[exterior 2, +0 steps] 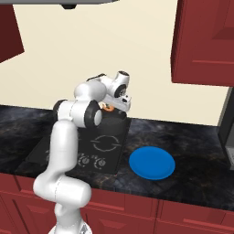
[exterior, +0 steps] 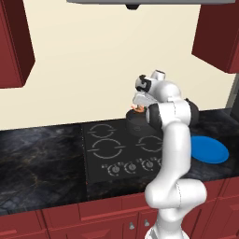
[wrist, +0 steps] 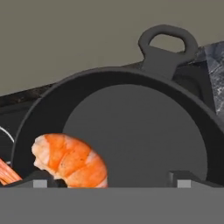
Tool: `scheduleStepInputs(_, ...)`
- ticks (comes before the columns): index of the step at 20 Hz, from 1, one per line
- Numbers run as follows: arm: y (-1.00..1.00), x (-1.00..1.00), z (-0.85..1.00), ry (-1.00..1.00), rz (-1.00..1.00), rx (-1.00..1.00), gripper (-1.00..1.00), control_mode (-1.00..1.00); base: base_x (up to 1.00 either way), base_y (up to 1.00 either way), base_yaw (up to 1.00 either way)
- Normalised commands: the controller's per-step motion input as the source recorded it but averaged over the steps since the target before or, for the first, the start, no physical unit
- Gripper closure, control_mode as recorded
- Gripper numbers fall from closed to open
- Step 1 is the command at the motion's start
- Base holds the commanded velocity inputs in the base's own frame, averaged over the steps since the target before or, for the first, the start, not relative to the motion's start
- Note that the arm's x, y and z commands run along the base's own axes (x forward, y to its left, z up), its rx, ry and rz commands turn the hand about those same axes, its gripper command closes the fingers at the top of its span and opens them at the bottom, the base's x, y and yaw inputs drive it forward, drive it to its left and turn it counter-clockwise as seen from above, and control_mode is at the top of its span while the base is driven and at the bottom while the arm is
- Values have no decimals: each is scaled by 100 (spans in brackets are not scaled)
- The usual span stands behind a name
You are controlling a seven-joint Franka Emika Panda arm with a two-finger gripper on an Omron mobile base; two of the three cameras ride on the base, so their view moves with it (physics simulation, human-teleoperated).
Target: Retrieve the frozen meat and place it in the pot on a burner. Then turn the burner on.
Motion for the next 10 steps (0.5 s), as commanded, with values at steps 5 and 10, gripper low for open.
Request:
scheduleStepInputs(5,13,9,3,-18,0,-7,-100,-100,0,0,0)
scheduleStepInputs(10,-1,23,-26,-1,0,-8,-100,-100,0,0,0)
